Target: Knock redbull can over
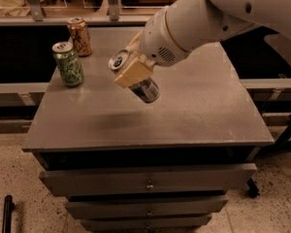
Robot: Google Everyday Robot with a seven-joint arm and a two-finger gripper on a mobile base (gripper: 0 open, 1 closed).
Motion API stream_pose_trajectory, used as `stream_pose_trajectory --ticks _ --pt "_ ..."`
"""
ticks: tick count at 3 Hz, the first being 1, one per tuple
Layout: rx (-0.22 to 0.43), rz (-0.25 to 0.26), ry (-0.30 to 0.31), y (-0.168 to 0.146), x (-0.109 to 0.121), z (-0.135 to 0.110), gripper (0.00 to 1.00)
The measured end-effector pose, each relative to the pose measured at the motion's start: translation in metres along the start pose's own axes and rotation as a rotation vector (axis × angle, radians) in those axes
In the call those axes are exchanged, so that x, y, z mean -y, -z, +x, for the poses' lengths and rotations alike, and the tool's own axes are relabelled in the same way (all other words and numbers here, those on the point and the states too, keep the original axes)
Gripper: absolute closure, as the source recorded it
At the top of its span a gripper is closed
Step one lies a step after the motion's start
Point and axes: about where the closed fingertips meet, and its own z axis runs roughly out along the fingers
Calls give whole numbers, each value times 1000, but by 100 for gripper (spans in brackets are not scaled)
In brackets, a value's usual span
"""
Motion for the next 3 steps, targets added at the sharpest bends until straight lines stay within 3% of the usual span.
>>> stream_pose_trajectory --ticks 1,2,3 --pt "-165 9 42 -2 4 6 100" --pt "-237 40 84 -1 13 19 100" --pt "-247 19 99 -7 14 18 100"
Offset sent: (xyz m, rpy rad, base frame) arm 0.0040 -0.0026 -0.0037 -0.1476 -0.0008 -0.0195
